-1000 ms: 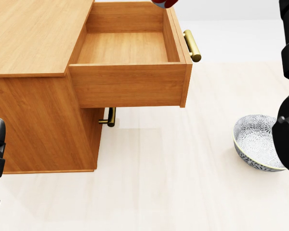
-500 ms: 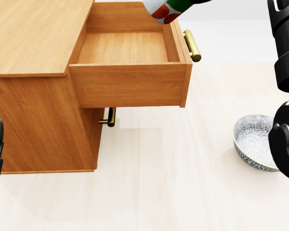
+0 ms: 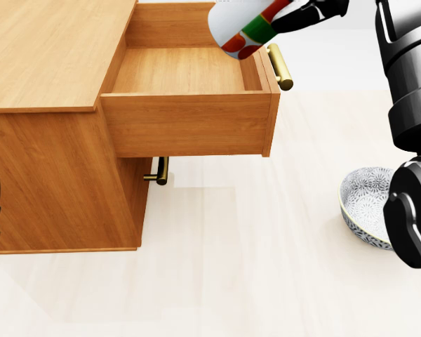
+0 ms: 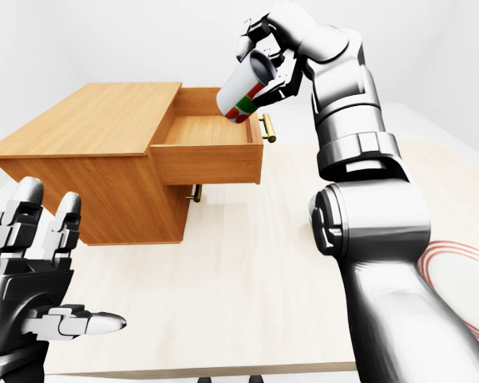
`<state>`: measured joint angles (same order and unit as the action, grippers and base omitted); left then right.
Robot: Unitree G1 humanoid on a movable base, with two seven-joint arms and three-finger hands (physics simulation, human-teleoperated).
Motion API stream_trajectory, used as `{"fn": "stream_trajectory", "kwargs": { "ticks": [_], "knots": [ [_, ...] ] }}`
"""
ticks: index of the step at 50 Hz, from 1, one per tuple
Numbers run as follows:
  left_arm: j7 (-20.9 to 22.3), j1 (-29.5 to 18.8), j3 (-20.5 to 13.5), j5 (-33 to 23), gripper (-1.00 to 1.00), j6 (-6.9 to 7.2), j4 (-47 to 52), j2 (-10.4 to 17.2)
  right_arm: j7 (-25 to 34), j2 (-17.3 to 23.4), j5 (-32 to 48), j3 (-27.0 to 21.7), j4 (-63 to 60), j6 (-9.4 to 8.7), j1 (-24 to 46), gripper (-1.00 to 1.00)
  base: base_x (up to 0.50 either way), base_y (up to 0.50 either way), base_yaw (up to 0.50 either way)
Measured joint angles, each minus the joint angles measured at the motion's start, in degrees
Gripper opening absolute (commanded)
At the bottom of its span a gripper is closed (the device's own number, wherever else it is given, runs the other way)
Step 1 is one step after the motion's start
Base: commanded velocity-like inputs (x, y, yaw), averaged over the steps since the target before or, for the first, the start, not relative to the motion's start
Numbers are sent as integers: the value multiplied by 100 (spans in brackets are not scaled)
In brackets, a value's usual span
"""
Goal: Put the ketchup in the top drawer of the cabinet.
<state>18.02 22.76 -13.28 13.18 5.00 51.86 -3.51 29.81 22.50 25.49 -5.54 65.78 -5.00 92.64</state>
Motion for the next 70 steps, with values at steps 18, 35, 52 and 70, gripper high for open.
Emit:
{"fn": "stream_trajectory", "kwargs": {
  "ticks": [18, 35, 52, 70],
  "knots": [
    [6, 22, 42, -34, 100, 0, -18, -5, -228, -47, -73, -31, 38, 0, -146, -100, 0, 0, 0],
    [30, 88, 95, -55, 100, 0, 13, -13, -785, -253, 25, -5, 73, 0, -215, -100, 0, 0, 0],
    [11, 96, 177, -99, 100, 0, -43, 5, -1174, -490, -58, -42, 148, 0, -540, -100, 0, 0, 0],
    [17, 98, 164, -77, 100, 0, -53, 10, -1334, -562, -3, -19, 176, 0, -646, -100, 0, 0, 0]
  ]
}}
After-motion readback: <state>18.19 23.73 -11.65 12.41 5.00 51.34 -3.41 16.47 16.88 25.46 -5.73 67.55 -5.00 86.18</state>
